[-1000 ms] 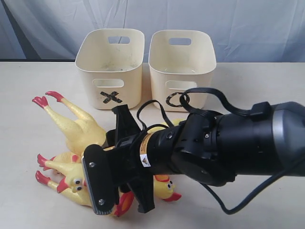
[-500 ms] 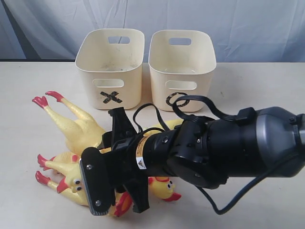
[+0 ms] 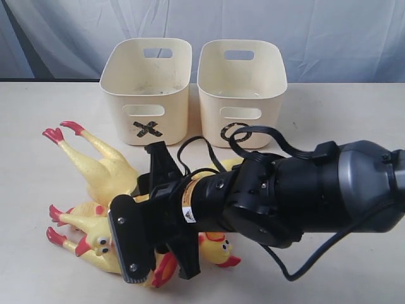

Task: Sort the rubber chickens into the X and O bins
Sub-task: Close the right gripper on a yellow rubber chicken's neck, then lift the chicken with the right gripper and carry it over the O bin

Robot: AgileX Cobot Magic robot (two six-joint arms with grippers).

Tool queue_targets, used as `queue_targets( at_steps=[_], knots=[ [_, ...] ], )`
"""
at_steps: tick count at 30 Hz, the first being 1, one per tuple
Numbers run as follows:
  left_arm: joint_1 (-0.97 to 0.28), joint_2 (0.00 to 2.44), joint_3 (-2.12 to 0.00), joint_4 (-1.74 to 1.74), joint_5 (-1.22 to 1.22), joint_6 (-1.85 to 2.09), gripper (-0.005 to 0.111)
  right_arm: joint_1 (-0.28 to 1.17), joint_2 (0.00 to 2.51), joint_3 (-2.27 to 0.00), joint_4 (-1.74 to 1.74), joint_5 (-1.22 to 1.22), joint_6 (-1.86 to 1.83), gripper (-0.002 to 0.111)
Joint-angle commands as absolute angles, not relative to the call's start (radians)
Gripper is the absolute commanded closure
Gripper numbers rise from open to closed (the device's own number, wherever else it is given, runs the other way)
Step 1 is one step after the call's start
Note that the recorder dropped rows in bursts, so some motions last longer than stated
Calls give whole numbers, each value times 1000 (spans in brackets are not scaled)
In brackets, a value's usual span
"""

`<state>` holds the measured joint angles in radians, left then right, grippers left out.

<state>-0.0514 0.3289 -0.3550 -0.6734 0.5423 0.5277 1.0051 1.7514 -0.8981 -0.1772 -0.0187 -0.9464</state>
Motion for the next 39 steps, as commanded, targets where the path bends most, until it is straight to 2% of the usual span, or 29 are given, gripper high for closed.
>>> queue_targets(
  at_steps=[1, 14, 16, 19, 21, 31, 39],
  knots=[
    [-61, 333, -360, -679, 538, 528, 106, 977, 1756, -903, -183, -22, -950, 55],
    [-61, 333, -360, -679, 538, 528, 106, 977, 1811, -970, -186, 5, -950, 56],
    [-61, 333, -360, -679, 538, 528, 106, 977, 1811, -974, -186, 7, -950, 68],
    [-61, 333, -360, -679, 538, 528, 106, 977, 1811, -974, -186, 48, -950, 95],
    [-61, 333, -360, -679, 538, 528, 106, 977, 1809, -974, -186, 89, -950, 109],
    [-61, 333, -360, -679, 538, 528, 106, 977, 1706, -974, -66, 102, -938, 109],
    [-61, 333, -360, -679, 538, 528, 106, 977, 1505, -974, 22, 148, -938, 109]
  ],
)
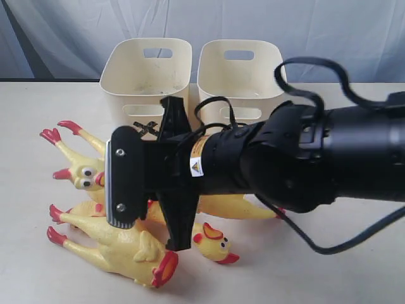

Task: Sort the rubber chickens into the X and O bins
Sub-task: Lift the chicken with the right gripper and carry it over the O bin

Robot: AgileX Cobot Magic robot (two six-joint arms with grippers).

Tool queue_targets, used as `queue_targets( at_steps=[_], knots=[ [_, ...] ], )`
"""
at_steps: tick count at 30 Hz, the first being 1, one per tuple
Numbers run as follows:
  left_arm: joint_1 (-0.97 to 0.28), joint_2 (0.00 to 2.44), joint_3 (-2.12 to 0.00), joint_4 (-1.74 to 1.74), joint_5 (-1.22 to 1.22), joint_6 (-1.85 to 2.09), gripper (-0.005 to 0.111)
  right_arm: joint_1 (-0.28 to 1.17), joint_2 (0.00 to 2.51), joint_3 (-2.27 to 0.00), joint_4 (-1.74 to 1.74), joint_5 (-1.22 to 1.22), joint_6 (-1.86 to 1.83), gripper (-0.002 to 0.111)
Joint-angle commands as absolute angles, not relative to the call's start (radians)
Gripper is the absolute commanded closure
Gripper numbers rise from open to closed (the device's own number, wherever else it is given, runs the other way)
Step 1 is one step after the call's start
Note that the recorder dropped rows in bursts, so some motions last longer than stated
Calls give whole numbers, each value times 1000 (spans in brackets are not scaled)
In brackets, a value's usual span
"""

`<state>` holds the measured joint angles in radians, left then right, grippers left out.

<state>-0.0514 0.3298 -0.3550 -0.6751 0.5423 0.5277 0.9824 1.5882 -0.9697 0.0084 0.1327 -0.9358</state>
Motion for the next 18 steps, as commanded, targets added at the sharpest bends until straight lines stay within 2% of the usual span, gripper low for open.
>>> queue_targets(
  at_steps=[1, 18],
  knots=[
    [-61, 333, -360, -679, 538, 528, 106, 977, 1478, -974, 39, 148, -933, 109],
    [-61, 333, -360, -675, 534, 534, 106, 977, 1067, -974, 77, 223, -630, 109]
  ],
)
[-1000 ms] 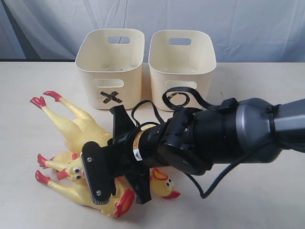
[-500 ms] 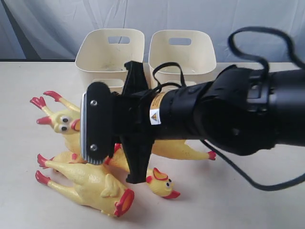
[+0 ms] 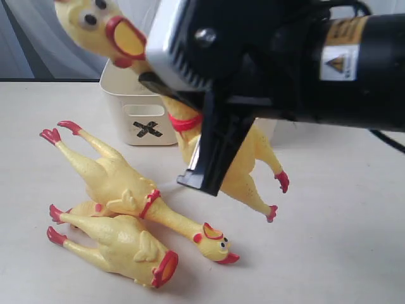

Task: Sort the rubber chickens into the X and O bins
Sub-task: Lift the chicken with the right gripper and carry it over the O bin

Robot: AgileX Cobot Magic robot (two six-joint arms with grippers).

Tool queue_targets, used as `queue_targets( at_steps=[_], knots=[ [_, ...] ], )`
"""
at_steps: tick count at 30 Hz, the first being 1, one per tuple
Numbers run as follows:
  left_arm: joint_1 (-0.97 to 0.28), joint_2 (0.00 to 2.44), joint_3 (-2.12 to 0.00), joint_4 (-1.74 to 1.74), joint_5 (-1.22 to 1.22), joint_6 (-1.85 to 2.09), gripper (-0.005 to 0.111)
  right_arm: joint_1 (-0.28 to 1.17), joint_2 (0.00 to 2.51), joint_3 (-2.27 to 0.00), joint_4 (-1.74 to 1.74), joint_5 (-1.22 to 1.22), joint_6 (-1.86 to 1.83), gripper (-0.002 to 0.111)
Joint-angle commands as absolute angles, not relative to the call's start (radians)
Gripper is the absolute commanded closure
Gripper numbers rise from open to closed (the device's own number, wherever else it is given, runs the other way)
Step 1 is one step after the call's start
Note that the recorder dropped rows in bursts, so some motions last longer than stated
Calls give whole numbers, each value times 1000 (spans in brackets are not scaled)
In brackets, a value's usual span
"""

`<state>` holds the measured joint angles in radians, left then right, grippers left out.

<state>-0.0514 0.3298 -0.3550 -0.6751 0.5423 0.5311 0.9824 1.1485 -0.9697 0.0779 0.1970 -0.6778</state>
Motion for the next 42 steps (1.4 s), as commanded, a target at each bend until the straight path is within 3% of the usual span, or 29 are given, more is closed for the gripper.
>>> queue_targets(
  at_steps=[1, 11, 21, 33, 42],
  knots=[
    [-61, 333, -360, -675, 534, 534, 106, 977, 1047, -974, 75, 230, -619, 109],
    [-61, 333, -360, -675, 530, 534, 106, 955, 845, -974, -178, 204, -365, 109],
    [-61, 333, -360, -675, 530, 534, 106, 648, 813, -974, -373, 92, -69, 109],
    [-61, 333, -360, -675, 530, 534, 106, 311, 1022, -974, 81, -303, -49, 109],
    [-61, 333, -360, -677, 530, 534, 106, 279, 1269, -1006, 263, -548, -49, 109]
  ],
)
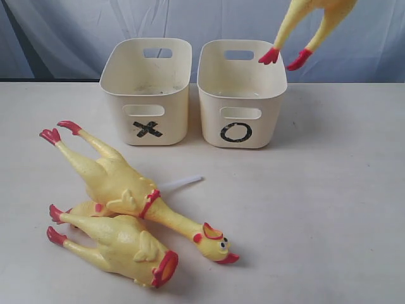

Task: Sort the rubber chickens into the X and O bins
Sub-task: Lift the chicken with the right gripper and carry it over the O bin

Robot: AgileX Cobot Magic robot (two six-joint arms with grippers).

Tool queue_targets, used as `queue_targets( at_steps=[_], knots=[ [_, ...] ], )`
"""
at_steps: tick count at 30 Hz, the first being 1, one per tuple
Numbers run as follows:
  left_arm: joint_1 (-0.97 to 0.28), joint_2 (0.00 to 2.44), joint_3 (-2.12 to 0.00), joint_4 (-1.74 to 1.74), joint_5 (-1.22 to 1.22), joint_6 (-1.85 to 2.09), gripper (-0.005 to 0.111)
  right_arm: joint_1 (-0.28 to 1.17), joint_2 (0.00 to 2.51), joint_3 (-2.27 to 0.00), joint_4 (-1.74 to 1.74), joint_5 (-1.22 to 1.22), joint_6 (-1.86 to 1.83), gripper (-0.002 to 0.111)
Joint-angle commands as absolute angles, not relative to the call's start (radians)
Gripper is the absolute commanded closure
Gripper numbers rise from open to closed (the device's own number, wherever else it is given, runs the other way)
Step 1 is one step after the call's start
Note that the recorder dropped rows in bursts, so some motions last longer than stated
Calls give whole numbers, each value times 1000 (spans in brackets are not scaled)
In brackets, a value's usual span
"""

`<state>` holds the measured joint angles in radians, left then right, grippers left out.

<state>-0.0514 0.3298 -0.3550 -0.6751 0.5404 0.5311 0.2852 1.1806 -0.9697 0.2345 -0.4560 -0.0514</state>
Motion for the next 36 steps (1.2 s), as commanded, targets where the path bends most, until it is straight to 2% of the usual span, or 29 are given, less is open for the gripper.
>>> queue_targets(
  at_steps=[1, 20, 36],
  knots=[
    [-61, 333, -360, -677, 530, 534, 106, 279, 1293, -1020, 263, -551, -49, 109],
    [-61, 333, -360, -677, 532, 534, 106, 279, 1802, -1480, 232, -451, -45, 109],
    [-61, 333, -360, -677, 532, 534, 106, 281, 2058, -1729, 244, -166, -29, 109]
  ],
)
